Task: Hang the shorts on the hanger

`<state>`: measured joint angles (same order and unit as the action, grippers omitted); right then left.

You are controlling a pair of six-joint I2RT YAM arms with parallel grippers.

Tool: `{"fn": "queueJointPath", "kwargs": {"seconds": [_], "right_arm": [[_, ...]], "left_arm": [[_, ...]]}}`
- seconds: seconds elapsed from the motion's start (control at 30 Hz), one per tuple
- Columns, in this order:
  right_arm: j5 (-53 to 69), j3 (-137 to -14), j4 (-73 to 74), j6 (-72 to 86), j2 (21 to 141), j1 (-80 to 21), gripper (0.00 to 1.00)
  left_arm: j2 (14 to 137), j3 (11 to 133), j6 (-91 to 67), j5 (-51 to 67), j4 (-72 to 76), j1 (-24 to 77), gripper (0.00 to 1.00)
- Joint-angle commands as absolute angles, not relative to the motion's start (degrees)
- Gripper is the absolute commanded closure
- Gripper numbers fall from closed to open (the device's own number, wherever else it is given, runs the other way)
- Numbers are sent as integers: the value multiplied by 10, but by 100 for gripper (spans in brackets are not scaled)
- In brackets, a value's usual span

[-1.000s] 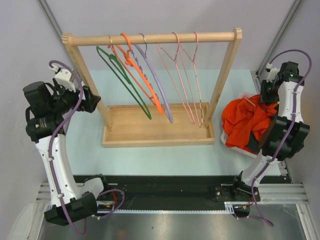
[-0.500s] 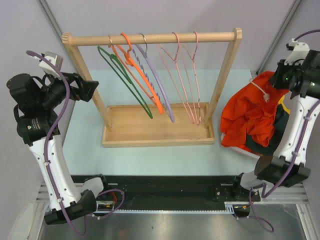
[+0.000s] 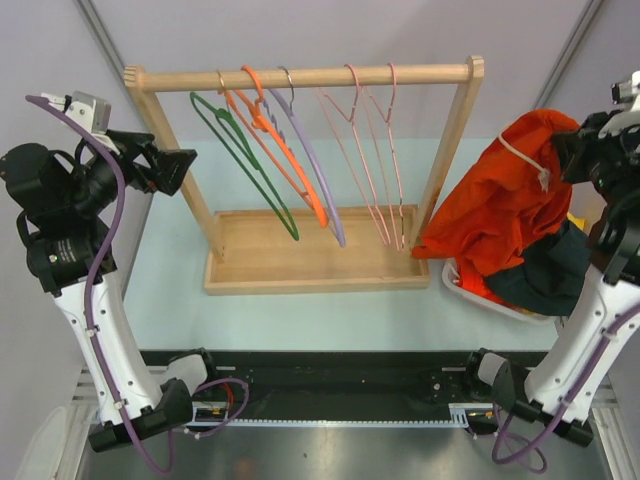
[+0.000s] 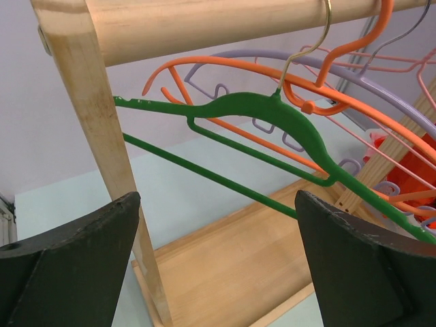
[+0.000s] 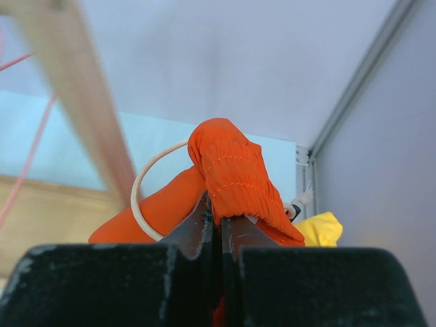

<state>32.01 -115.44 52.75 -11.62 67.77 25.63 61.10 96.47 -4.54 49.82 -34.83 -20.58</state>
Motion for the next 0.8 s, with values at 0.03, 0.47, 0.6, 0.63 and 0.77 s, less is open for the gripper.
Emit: {"fn": "queueJointPath", "kwargs": {"seconds": [0.03,0.47,0.6,0.63,0.77], "right_arm": [[411,-1115,555,-134,590,258,100],[582,-861,787,-416,405,258,100],[610,-817,868,-561,394,263,100],[613,-790,868,-573,392,263,100],[644,-744,868,-627,409,261,100]], "left_arm": [[603,981,-43,519,-335,-203,0],[510,857,107,527,-411,-203,1],[476,804,152,537,-447,-203,2],[466,793,154,537,-450,-204,3],[411,730,124,546,-433,-204,2]]}}
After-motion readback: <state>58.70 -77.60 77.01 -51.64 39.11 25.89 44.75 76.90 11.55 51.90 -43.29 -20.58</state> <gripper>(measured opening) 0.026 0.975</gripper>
